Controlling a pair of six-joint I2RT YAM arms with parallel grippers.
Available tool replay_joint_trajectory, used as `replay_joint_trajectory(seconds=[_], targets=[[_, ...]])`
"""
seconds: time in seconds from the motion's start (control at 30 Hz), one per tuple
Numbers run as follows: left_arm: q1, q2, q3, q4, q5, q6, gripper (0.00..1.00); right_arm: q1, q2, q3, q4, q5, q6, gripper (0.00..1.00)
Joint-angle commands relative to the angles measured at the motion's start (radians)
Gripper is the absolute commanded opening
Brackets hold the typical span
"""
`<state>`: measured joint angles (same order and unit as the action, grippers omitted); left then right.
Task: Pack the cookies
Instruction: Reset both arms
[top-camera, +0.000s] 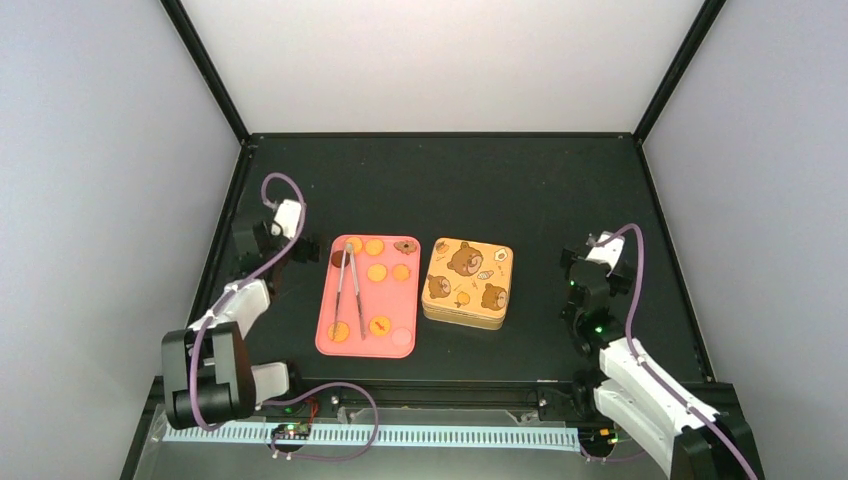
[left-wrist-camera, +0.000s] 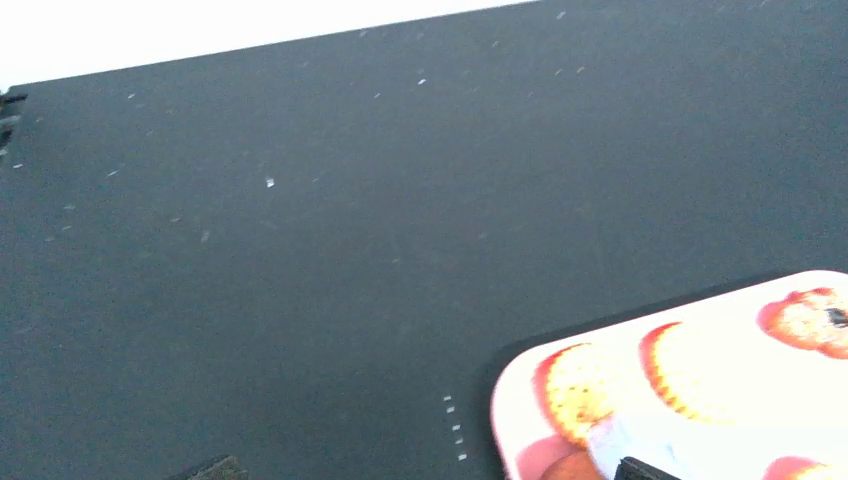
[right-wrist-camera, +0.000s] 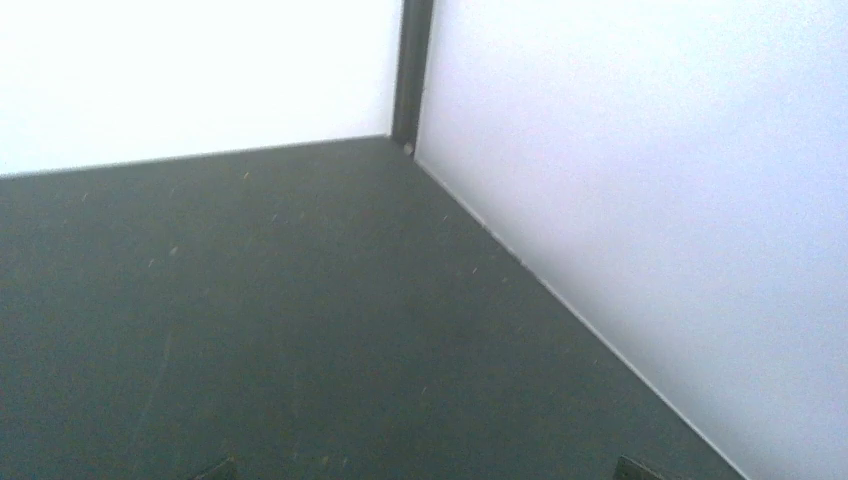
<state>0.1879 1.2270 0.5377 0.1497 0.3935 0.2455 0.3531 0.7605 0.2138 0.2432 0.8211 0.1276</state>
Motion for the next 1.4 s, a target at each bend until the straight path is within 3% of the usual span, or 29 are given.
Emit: replay_joint_trajectory(seconds=[0.0, 0.3, 0.4, 0.5, 0.6, 0.67, 0.73, 0.77, 0.83, 0.97, 1.1, 1.37], targets=[[0.004, -0.024, -0.152, 0.412, 0.134, -0.126, 0.99, -0.049, 0.059, -0.039, 0.364, 0.105, -0.07, 1.0], [0.002, 0.104, -0.136, 0.593, 0.169, -0.243, 0.99, -0.183, 0.257, -0.089, 0.608, 0.008, 0.055, 1.0], [-0.004, 0.156, -0.085, 0.559, 0.145, -0.238, 0.99, -0.196, 0.342, -0.07, 0.692, -0.069, 0.061, 1.0], [-0.011, 0.18, -0.133, 0.697, 0.146, -0.221, 0.99, -0.202, 0.449, -0.031, 0.77, -0.184, -0.017, 1.0], [-0.067, 0.127, -0.19, 0.726, 0.064, -0.181, 0.99, -0.208, 0.561, -0.012, 0.872, -0.345, -0.11, 1.0], [-0.132, 0.117, -0.279, 0.848, -0.044, -0.135, 0.99, -0.214, 0.6, -0.008, 0.904, -0.472, -0.152, 1.0], [-0.178, 0.207, -0.383, 1.174, -0.093, -0.091, 0.99, -0.243, 0.642, -0.019, 0.959, -0.514, -0.133, 1.0], [-0.185, 0.207, -0.385, 1.15, -0.119, -0.087, 0.99, -0.246, 0.662, -0.005, 0.959, -0.505, -0.137, 1.0], [-0.187, 0.138, -0.273, 0.807, -0.171, -0.109, 0.99, -0.264, 0.642, 0.038, 0.836, -0.521, -0.109, 1.0], [-0.164, 0.201, -0.292, 0.98, -0.137, -0.122, 0.99, -0.282, 0.642, 0.047, 0.823, -0.545, -0.095, 1.0], [-0.164, 0.147, -0.24, 0.789, -0.166, -0.141, 0.99, -0.283, 0.639, 0.042, 0.828, -0.548, -0.098, 1.0], [-0.164, 0.157, -0.242, 0.806, -0.191, -0.149, 0.99, -0.283, 0.645, 0.046, 0.828, -0.552, -0.099, 1.0]])
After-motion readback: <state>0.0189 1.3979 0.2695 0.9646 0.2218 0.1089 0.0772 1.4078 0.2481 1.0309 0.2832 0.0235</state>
